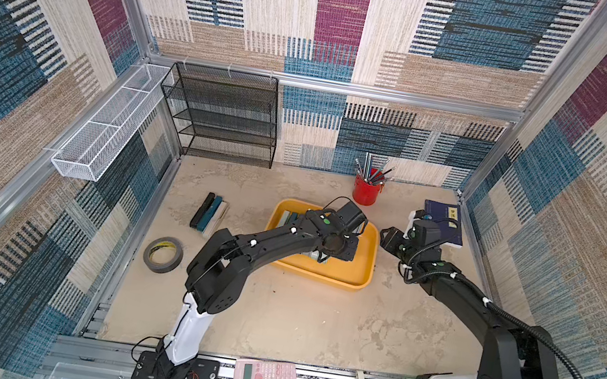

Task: Put the pruning pliers into the storage box
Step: Place the pruning pliers in the storage box.

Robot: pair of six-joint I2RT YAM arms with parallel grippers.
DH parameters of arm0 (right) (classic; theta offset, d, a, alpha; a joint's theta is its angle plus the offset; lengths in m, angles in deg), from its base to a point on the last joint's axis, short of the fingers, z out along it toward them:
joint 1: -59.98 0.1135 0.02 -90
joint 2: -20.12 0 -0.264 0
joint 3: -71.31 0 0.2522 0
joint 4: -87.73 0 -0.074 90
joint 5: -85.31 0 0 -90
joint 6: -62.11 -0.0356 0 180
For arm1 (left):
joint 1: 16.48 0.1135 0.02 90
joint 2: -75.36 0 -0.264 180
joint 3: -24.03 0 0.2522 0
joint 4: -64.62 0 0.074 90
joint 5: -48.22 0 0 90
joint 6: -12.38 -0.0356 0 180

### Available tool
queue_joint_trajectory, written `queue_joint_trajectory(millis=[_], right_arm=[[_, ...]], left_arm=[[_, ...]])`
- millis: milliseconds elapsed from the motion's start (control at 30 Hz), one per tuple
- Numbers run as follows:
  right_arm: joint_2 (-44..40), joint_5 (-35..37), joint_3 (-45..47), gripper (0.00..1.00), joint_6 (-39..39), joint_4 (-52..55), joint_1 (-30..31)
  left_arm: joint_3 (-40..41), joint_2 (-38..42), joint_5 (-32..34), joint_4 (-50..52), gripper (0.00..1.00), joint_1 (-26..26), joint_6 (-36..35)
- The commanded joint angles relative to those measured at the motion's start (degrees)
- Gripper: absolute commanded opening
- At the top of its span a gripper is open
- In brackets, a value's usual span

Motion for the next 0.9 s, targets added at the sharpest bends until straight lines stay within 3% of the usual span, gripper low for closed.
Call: queue_joint_trajectory(millis=[0,867], right_arm=[[-0.48,-0.54,0.62,0.55,-0.6,-2.27,-0.22],[1.75,-2.93,1.63,0.55,-1.39,-4.03,-0.75]], left_arm=[[-2.48,-2.37,3.8,2.69,0.1,-0.51,2.94],[-8.75,-11.99,9.73,6.7,0.11,-0.77,2.38]])
